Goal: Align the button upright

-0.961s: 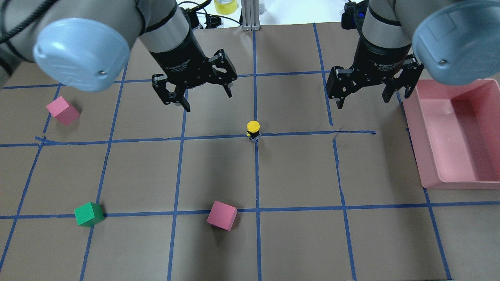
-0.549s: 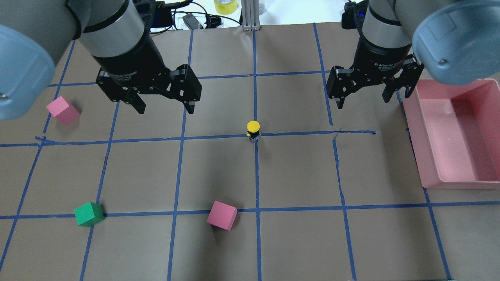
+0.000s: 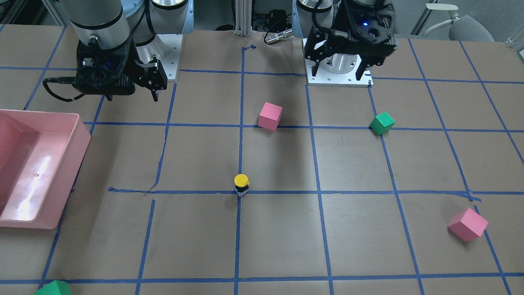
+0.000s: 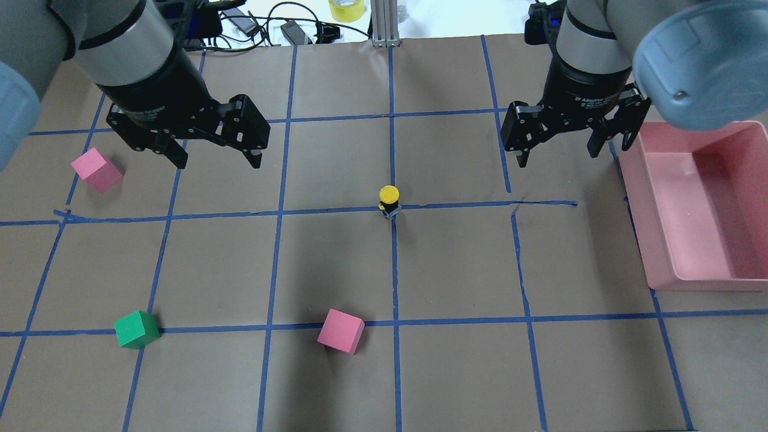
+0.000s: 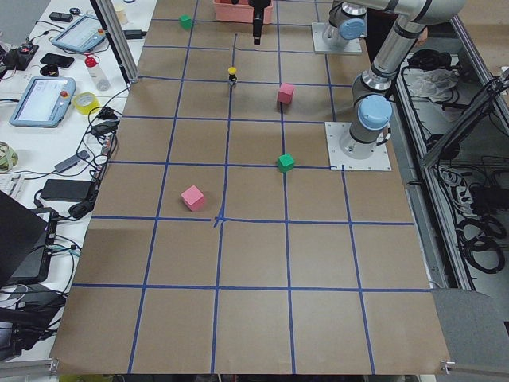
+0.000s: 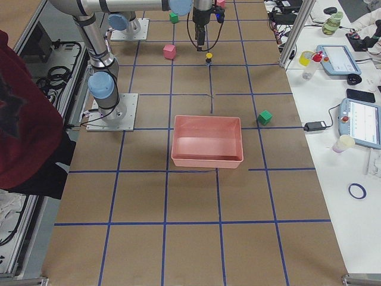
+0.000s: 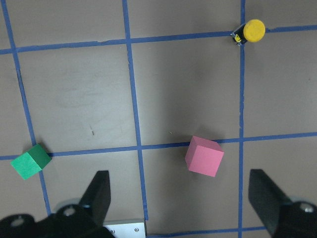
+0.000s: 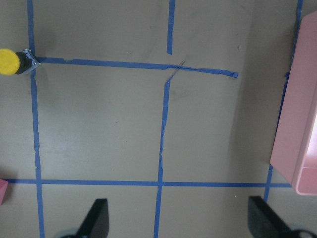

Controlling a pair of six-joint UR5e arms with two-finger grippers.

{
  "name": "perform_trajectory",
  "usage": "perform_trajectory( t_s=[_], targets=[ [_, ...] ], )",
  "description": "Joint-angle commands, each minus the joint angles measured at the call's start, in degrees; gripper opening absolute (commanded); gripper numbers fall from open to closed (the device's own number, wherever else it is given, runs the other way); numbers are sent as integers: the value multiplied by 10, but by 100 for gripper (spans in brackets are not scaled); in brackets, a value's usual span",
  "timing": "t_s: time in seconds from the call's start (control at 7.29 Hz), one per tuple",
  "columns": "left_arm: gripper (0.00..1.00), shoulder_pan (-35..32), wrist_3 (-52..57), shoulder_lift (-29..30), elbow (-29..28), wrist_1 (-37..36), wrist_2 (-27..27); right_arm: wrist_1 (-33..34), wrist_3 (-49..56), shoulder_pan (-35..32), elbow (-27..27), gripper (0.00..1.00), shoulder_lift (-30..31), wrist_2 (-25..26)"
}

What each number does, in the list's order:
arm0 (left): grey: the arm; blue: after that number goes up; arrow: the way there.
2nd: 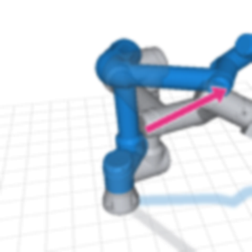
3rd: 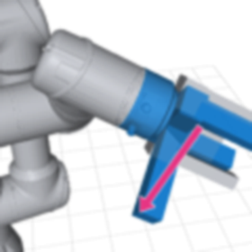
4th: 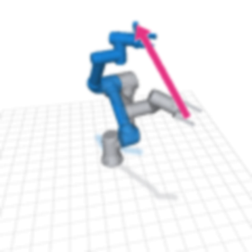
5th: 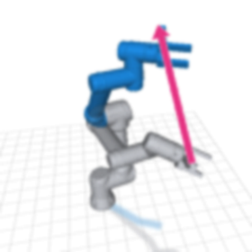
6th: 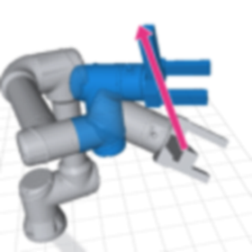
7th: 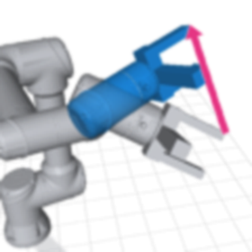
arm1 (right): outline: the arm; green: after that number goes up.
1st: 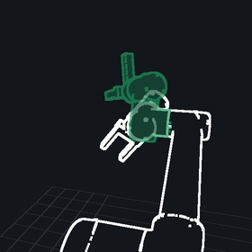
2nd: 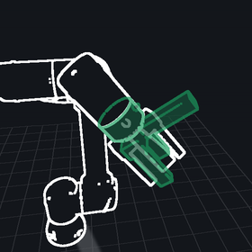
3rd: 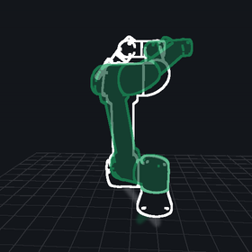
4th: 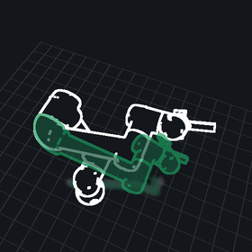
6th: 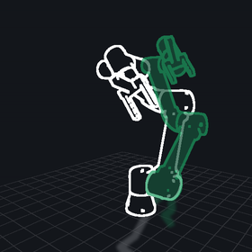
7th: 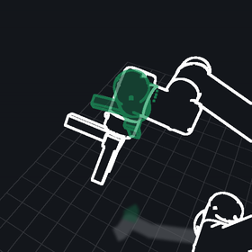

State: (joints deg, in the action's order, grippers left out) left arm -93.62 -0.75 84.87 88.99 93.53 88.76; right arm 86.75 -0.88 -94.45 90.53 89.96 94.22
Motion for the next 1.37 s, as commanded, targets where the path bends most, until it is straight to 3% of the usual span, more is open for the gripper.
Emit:
perform_trajectory(
  t_s=[0.0,1.24],
  targets=[
    [100,24,29,-6,28,-62,1,0,0,1,0,100,0,1],
    [100,22,31,-12,45,-64,1,-1,0,0,0,100,0,1]
  ],
)
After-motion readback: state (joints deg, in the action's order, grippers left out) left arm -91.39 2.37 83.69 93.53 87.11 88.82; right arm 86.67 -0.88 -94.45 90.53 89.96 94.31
